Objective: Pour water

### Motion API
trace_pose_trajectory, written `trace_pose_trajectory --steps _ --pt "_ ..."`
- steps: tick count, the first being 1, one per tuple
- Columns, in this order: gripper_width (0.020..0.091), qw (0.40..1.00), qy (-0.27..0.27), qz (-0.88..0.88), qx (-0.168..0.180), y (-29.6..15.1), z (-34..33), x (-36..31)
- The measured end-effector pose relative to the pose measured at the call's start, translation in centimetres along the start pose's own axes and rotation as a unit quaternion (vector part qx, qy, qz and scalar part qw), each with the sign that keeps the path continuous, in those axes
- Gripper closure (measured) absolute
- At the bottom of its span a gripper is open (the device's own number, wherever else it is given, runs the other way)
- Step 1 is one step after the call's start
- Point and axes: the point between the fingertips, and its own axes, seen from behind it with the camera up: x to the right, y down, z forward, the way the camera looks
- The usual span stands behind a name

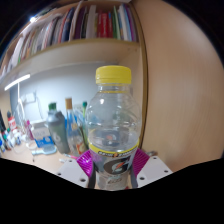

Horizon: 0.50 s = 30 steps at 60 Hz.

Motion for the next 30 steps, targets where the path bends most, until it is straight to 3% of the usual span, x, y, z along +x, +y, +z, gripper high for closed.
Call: trace_pose_trajectory --steps 5,17,18,22,30 --pt "0.0607 1.0 -0.004 -0.013 -0.017 4.6 1.2 -0.1" --pt "0.0558 0.998 0.019 -0.029 -0.046 10.2 2.8 0.2" --pt "0.0554 0.999 0.019 -0.024 -0.024 9.5 2.8 0.1" --pt "0.0555 1.0 0.017 -0.007 -0.006 9.6 3.1 0.2" --pt "0.0557 1.0 0.011 -0.005 -0.007 9.7 3.0 0.0"
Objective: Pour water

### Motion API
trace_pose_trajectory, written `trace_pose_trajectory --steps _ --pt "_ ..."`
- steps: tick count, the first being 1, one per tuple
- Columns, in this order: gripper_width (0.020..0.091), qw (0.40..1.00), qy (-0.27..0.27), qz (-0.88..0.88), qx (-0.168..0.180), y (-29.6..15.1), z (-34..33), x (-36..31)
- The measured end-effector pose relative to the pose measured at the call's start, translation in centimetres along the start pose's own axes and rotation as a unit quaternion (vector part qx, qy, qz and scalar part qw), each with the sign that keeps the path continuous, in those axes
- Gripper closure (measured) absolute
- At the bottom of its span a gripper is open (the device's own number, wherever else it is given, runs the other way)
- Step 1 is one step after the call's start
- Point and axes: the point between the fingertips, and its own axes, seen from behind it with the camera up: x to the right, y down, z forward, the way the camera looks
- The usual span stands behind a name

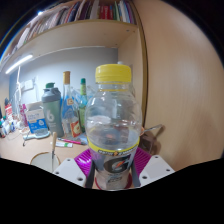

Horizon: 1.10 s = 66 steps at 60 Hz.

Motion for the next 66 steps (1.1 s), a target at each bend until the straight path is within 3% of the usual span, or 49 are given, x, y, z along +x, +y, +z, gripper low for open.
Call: trace_pose_trajectory --steps 10,15,19,21,25,29,36,49,66 --pt "0.0555 1.0 0.002 0.001 -0.002 0.0 0.0 0.1" --pt "0.0499 0.999 0.003 -0.008 -0.031 0.4 0.0 0.1" --pt "0.0366 0.996 -0.007 -0.02 -0.083 1.8 -0.6 -0.1" --pt "0.0236 0.996 -0.017 -0.016 -0.087 1.7 -1.1 -0.6" --pt "0.0275 0.994 -0.027 -0.003 -0.102 2.0 -2.4 -1.1" --pt "0.0247 0.992 -0.026 0.004 -0.12 2.9 -4.2 -1.2" --pt "0.0258 0.991 -0.008 0.011 -0.131 3.3 -8.0 -0.7" --pt "0.0263 0.99 0.035 0.035 -0.131 2.5 -18.5 0.1" --pt "0.0263 0.992 0.015 0.031 -0.118 -0.1 -35.8 -6.5"
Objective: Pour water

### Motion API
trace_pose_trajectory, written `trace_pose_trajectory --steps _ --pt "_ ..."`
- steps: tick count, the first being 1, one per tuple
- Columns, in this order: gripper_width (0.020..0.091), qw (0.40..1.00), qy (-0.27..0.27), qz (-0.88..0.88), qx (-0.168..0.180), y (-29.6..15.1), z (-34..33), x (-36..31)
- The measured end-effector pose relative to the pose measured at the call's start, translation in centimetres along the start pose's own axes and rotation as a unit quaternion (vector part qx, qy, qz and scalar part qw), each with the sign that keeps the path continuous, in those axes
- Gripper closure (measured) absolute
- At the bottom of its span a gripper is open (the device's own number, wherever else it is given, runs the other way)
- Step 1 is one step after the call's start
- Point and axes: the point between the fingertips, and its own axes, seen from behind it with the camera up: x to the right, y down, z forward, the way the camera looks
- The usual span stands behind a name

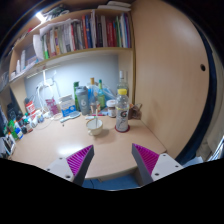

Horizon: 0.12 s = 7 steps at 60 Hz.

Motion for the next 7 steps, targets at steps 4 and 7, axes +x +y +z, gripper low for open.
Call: trace_pose_trajectory --steps 4,7 --pt "0.0262 1.0 -0.01 0.0 -0.001 0.5 -3.1 -1.4" --pt "0.0263 1.0 -0.016 -0.001 -0.002 0.8 -6.0 -3.0"
